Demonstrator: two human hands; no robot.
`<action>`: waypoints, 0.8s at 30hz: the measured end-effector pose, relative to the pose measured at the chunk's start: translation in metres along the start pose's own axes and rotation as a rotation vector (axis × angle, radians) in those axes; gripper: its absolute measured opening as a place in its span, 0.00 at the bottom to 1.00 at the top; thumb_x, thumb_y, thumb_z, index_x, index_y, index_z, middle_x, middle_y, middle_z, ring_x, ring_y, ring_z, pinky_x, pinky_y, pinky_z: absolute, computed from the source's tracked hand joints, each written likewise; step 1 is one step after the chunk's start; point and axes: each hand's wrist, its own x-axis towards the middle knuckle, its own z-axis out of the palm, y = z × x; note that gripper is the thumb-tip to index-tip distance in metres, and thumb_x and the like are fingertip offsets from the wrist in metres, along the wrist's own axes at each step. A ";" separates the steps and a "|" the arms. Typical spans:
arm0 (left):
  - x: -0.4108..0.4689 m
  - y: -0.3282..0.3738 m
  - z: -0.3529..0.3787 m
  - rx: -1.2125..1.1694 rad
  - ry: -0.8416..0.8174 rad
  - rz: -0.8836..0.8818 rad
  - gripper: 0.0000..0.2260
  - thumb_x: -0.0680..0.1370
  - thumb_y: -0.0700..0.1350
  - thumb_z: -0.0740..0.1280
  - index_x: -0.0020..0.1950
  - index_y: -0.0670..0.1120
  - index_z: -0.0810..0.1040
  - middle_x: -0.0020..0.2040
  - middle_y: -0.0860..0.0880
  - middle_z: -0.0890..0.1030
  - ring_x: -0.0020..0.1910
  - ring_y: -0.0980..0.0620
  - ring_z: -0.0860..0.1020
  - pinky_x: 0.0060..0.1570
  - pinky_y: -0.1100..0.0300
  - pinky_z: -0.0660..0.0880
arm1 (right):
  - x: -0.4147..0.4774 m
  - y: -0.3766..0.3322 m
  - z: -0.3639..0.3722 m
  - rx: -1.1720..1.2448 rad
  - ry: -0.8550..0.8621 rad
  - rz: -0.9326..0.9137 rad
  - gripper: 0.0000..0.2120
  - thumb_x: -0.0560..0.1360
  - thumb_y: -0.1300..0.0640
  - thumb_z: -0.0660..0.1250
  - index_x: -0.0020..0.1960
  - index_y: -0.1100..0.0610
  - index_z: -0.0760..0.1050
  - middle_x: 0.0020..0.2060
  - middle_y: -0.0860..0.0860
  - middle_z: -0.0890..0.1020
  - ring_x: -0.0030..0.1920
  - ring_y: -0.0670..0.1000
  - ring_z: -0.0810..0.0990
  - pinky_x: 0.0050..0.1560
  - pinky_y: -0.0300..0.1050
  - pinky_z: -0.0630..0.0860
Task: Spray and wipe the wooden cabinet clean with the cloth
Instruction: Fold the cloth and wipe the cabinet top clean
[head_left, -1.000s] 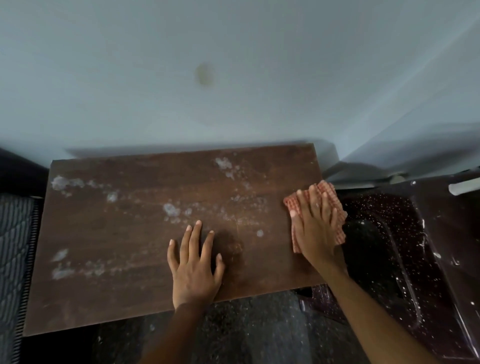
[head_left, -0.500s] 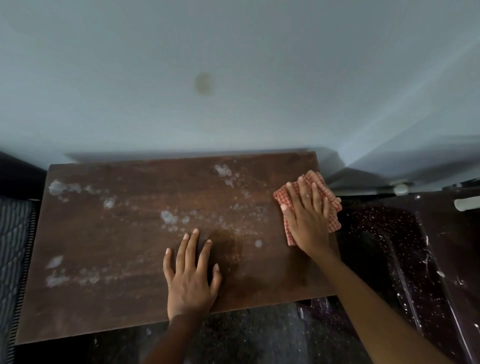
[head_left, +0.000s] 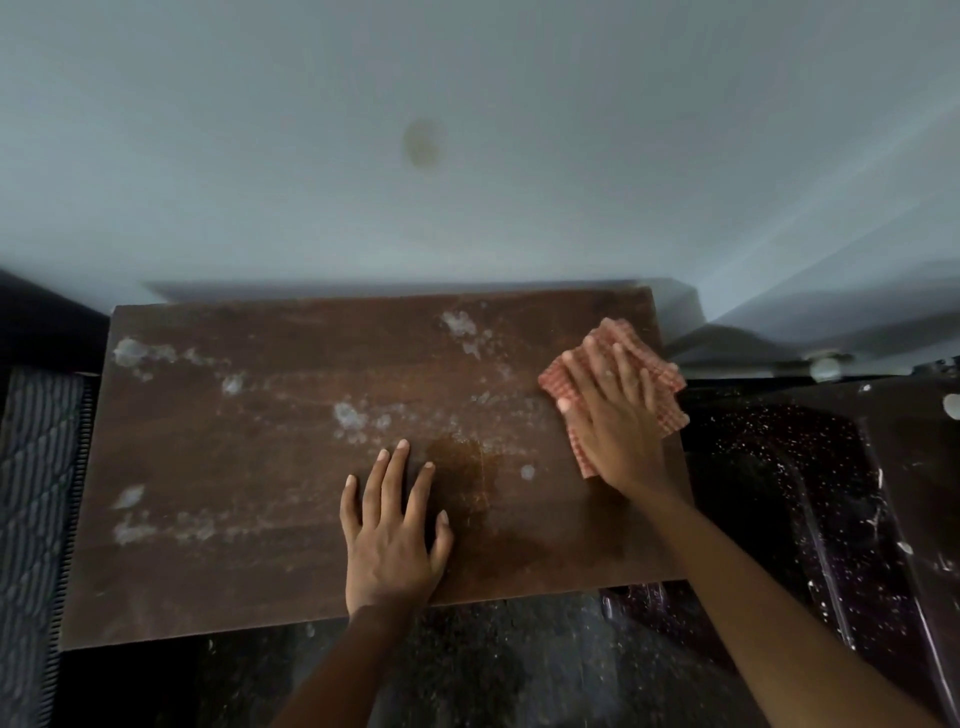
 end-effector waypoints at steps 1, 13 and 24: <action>-0.001 -0.001 0.001 0.003 -0.002 0.002 0.23 0.76 0.55 0.55 0.65 0.46 0.76 0.73 0.43 0.67 0.72 0.43 0.64 0.70 0.40 0.58 | 0.002 0.008 0.000 -0.006 0.006 0.056 0.31 0.76 0.36 0.32 0.76 0.45 0.43 0.77 0.48 0.45 0.76 0.55 0.43 0.74 0.59 0.43; 0.000 -0.001 0.003 0.027 0.032 0.020 0.23 0.76 0.55 0.55 0.67 0.47 0.74 0.74 0.43 0.66 0.73 0.44 0.63 0.69 0.40 0.58 | 0.038 -0.004 -0.011 0.043 0.074 0.114 0.29 0.78 0.41 0.42 0.76 0.48 0.50 0.77 0.48 0.51 0.76 0.56 0.47 0.72 0.60 0.46; -0.003 -0.001 0.006 0.022 0.063 0.016 0.22 0.76 0.55 0.56 0.68 0.47 0.72 0.74 0.44 0.65 0.73 0.44 0.63 0.70 0.40 0.58 | 0.079 -0.013 -0.022 0.169 0.091 0.375 0.25 0.81 0.46 0.48 0.77 0.49 0.51 0.77 0.52 0.48 0.76 0.56 0.42 0.73 0.60 0.41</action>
